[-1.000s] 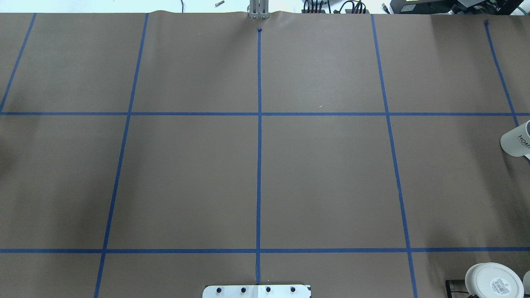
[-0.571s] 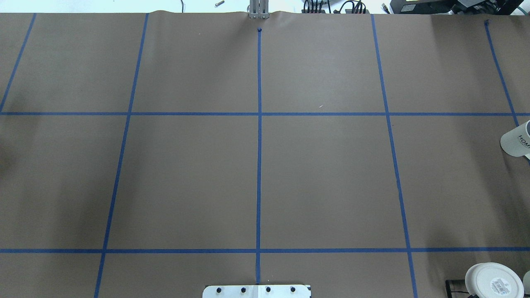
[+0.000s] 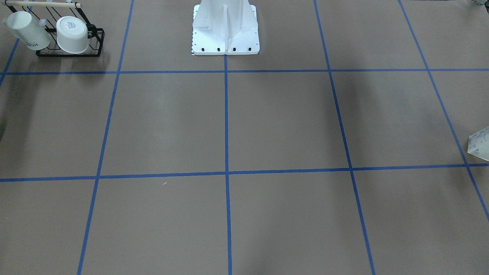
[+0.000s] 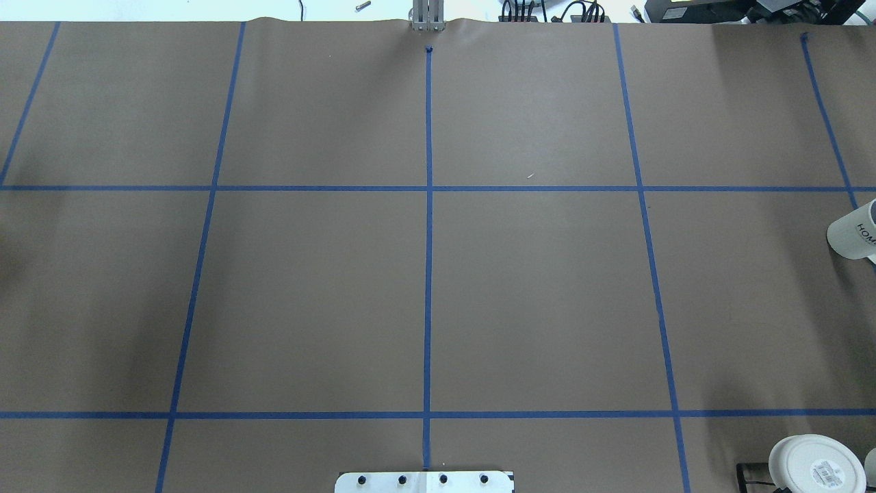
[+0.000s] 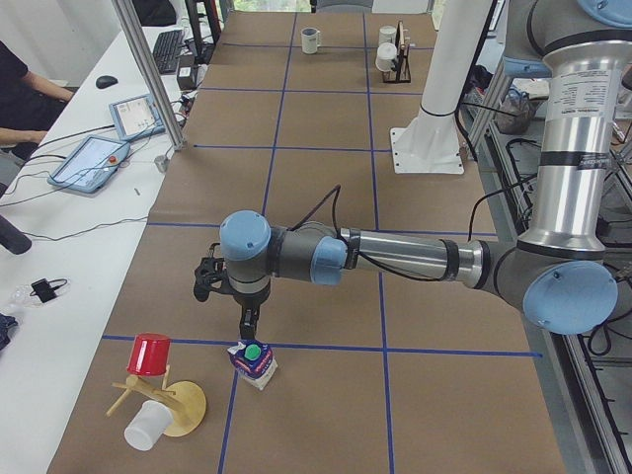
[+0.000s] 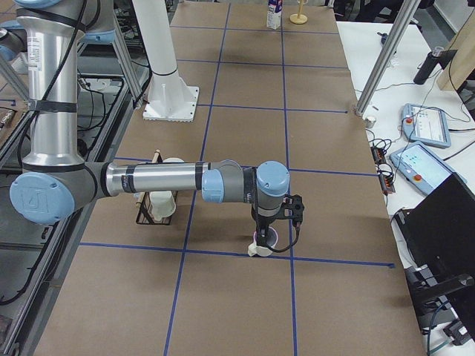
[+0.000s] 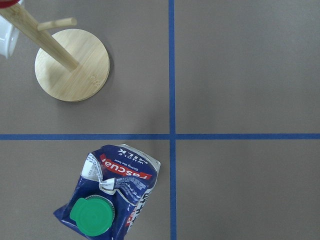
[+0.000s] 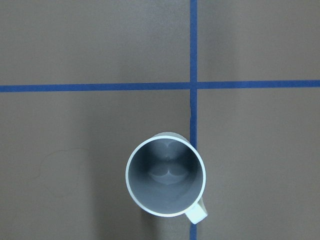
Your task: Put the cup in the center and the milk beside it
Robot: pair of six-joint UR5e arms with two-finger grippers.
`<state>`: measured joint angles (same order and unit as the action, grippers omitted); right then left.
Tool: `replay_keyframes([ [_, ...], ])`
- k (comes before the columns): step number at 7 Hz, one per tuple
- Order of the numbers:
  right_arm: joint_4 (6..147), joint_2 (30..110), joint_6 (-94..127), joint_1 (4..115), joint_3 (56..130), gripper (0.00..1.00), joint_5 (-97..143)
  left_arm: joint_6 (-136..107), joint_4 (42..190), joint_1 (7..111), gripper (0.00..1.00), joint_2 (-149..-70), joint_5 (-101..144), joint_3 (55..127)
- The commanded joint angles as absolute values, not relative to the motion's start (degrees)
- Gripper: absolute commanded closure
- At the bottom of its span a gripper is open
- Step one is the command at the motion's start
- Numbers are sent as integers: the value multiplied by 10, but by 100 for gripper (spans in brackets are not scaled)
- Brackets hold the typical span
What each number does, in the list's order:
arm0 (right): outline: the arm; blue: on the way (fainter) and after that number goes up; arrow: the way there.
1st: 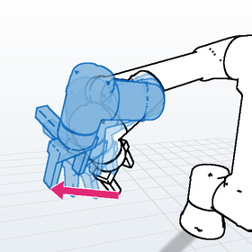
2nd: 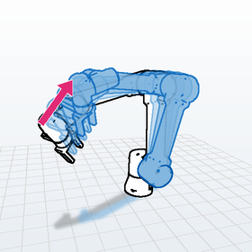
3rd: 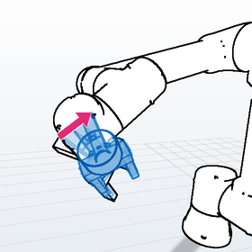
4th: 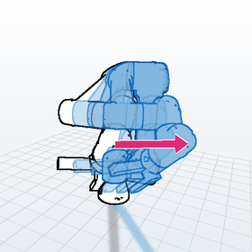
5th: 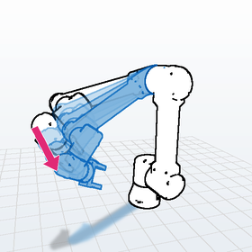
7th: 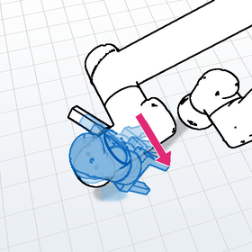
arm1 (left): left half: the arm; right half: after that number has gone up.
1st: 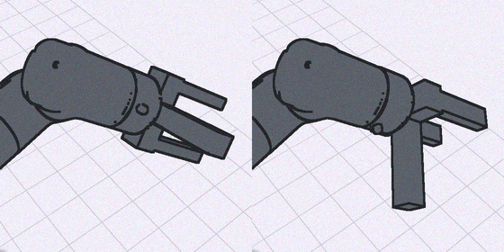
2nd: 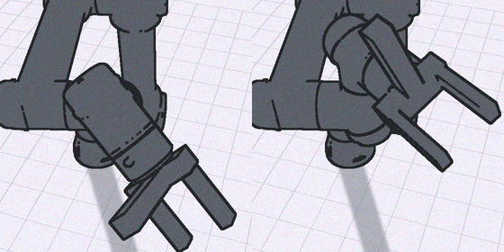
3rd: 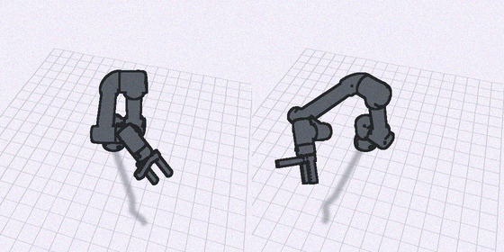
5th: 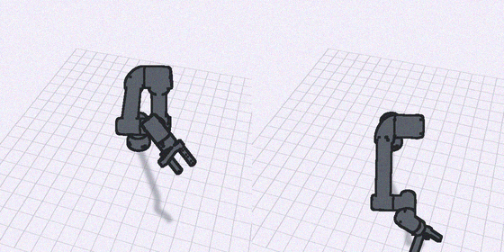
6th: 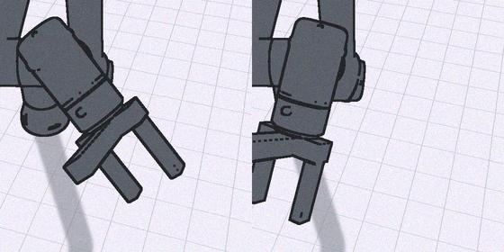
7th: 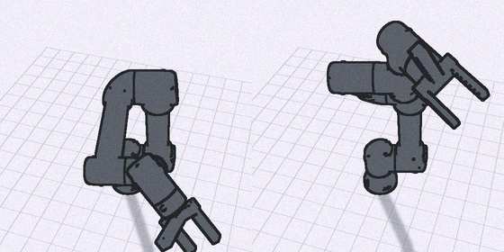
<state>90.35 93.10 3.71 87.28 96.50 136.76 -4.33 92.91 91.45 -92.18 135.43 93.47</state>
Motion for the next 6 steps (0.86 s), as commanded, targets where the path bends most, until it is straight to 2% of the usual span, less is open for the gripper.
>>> replay_keyframes([
  [1,874,891,4,872,903,0,1351,-47,940,914,2,-920,1354,934],
  [3,835,861,-46,856,824,0,1352,-47,941,915,2,-921,1355,938],
  [6,806,857,-47,808,784,0,1357,-47,944,915,2,-921,1355,936],
])
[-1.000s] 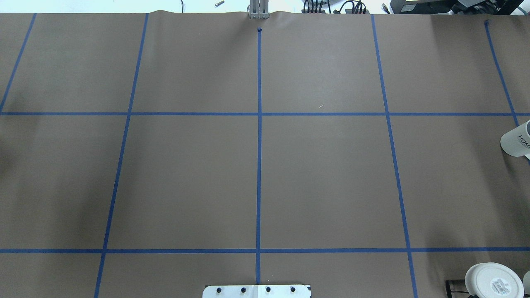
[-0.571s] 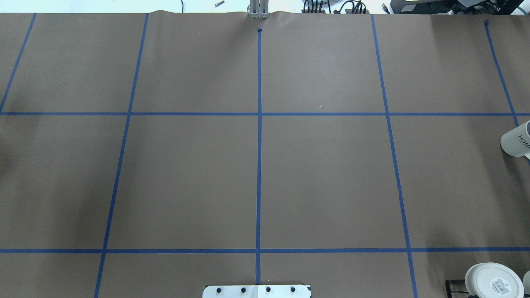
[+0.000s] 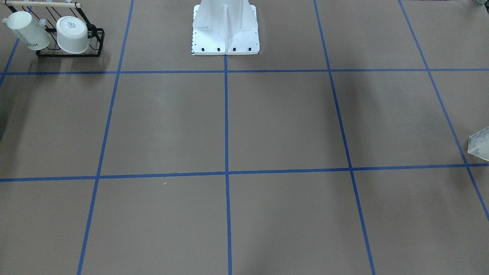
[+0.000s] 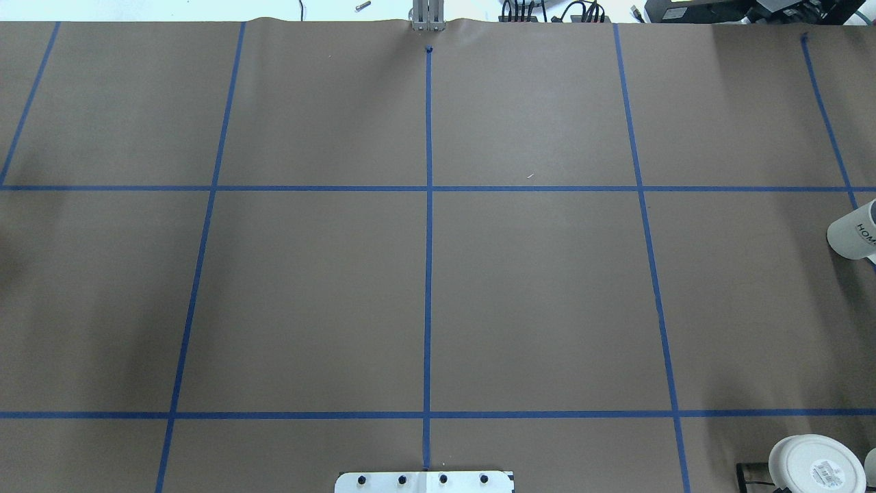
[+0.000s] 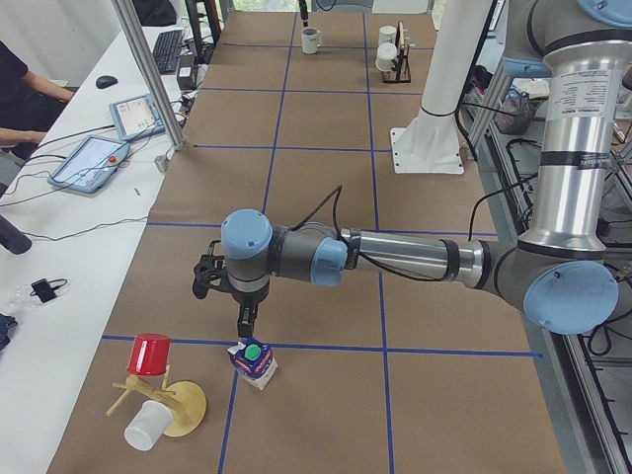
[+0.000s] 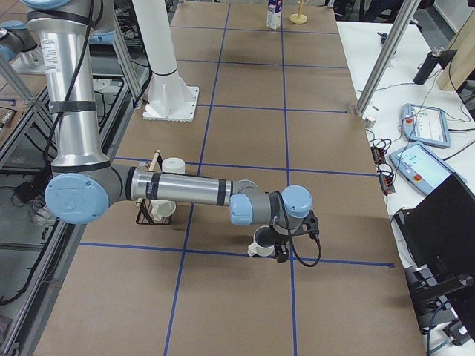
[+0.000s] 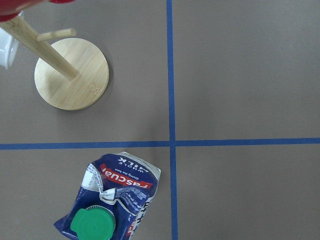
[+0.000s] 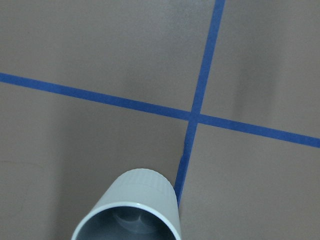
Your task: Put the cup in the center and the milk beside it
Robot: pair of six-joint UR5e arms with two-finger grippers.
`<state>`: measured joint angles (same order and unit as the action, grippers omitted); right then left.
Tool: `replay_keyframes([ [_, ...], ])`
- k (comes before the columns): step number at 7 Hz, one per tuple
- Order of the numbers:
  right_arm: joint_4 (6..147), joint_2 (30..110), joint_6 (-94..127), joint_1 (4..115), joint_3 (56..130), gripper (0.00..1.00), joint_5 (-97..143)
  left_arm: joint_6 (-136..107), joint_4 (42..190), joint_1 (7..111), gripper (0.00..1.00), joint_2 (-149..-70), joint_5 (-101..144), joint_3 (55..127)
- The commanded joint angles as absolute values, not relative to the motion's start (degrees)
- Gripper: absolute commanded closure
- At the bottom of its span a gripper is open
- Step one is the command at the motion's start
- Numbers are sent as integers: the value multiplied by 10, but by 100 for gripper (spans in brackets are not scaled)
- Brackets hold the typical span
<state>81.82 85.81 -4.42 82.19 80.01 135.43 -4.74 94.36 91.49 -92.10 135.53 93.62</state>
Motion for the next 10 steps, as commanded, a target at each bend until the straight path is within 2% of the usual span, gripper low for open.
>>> replay_keyframes([
  [1,806,859,-47,805,781,0,1359,-47,944,915,2,-921,1356,936],
  [2,807,860,-47,802,779,0,1358,-47,944,915,2,-921,1357,935],
  [3,805,860,-54,799,774,22,1358,-47,944,915,2,-921,1359,936],
  [4,806,859,-85,799,771,99,1359,-47,944,915,2,-920,1360,936],
  [8,815,842,-89,813,790,100,1431,-47,944,915,2,-918,1361,937],
  [9,848,812,-83,813,811,100,1449,-47,945,915,2,-918,1361,937],
  [10,919,740,-70,812,823,100,1443,-47,945,915,2,-917,1361,937],
])
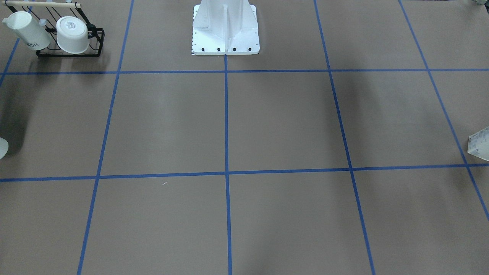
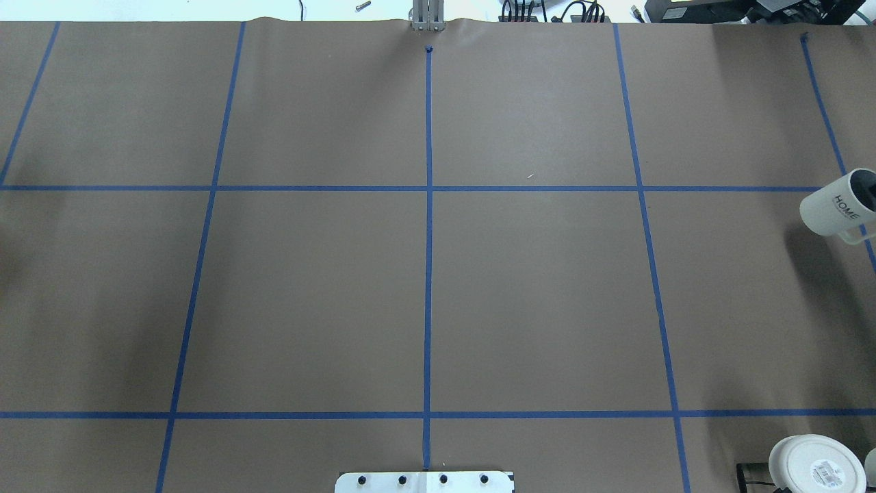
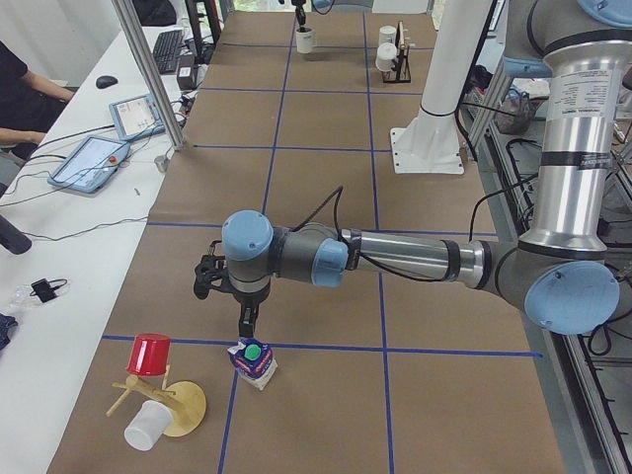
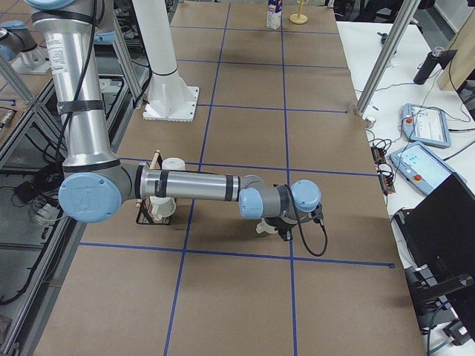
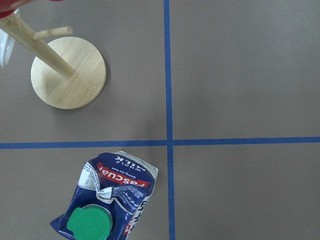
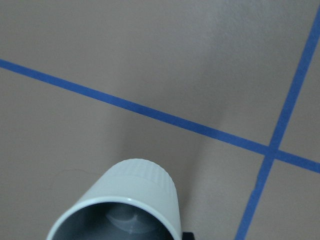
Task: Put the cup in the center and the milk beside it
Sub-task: 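Carry the white mug with the right gripper to the table center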
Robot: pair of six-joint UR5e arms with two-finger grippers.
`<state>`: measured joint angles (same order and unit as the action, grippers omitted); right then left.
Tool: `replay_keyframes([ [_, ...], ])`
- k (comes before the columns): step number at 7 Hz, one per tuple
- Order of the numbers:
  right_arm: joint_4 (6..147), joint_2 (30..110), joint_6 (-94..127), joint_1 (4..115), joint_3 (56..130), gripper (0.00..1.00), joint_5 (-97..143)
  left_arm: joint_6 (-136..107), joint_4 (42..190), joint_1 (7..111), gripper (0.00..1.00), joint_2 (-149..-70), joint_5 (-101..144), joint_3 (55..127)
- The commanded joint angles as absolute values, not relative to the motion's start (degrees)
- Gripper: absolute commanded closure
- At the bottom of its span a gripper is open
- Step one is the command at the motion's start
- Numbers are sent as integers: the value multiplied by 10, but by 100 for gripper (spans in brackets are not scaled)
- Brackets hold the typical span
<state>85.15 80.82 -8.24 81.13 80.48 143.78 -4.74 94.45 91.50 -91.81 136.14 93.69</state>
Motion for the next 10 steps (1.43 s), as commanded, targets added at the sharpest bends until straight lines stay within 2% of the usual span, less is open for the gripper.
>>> replay_keyframes([
  [1,968,675,-54,783,838,100,1442,-47,944,915,2,-915,1362,936],
  [4,970,477,298,617,848,100,1359,-47,944,915,2,-916,1361,930],
  [6,935,385,449,508,797,100,1284,-47,942,915,2,-914,1361,927],
  [8,896,351,532,432,746,100,1199,-42,943,915,2,-915,1361,909],
  [10,888,346,529,418,710,100,1198,-42,944,915,2,-915,1362,905],
])
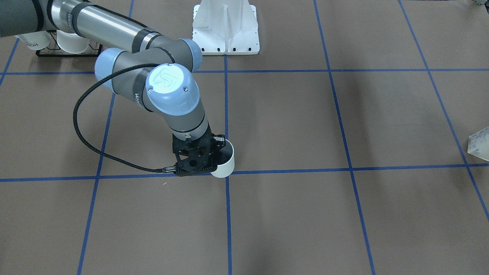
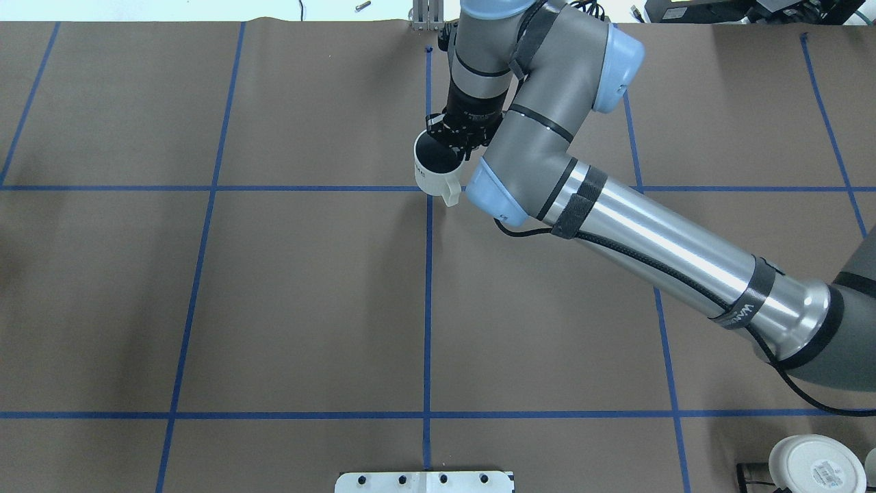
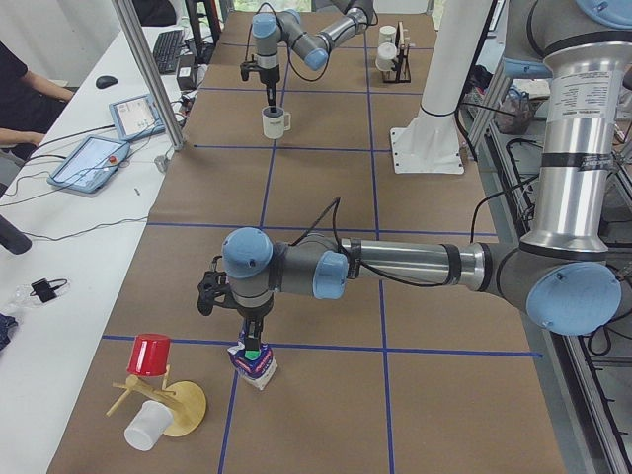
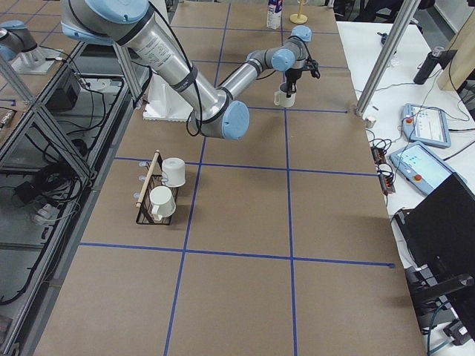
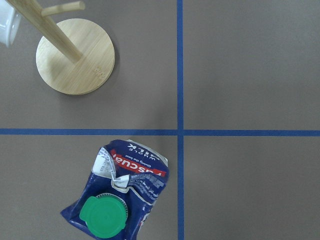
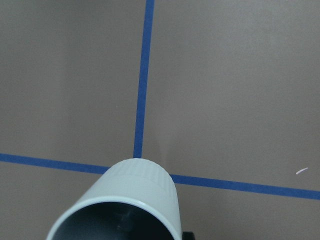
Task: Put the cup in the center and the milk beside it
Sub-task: 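Carry the white mug with the right gripper to the table center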
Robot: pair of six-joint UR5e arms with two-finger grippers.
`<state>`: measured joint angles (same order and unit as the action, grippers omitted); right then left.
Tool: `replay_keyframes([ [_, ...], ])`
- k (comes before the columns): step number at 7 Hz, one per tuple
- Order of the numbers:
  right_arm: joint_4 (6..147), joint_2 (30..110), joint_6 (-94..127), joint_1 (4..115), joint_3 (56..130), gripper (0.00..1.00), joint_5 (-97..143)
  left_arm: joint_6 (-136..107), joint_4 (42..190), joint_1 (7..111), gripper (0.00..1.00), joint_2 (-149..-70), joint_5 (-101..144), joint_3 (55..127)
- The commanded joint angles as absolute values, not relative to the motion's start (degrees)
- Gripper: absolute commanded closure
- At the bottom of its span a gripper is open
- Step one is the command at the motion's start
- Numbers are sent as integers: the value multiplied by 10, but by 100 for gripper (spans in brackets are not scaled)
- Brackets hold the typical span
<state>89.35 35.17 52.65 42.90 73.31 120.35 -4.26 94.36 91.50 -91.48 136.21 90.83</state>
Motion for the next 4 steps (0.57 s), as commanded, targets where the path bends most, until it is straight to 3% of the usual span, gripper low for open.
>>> replay_keyframes([
  [1,883,341,526,417,697,100,1198,-42,944,915,2,-915,1362,905],
  [2,872,337,529,417,682,91,1199,-42,943,915,2,-915,1362,906],
  [3,868,335,529,416,676,1,1197,-42,943,915,2,-914,1362,907],
  [4,867,332,532,417,678,0,1198,-42,943,915,2,-914,1370,911],
])
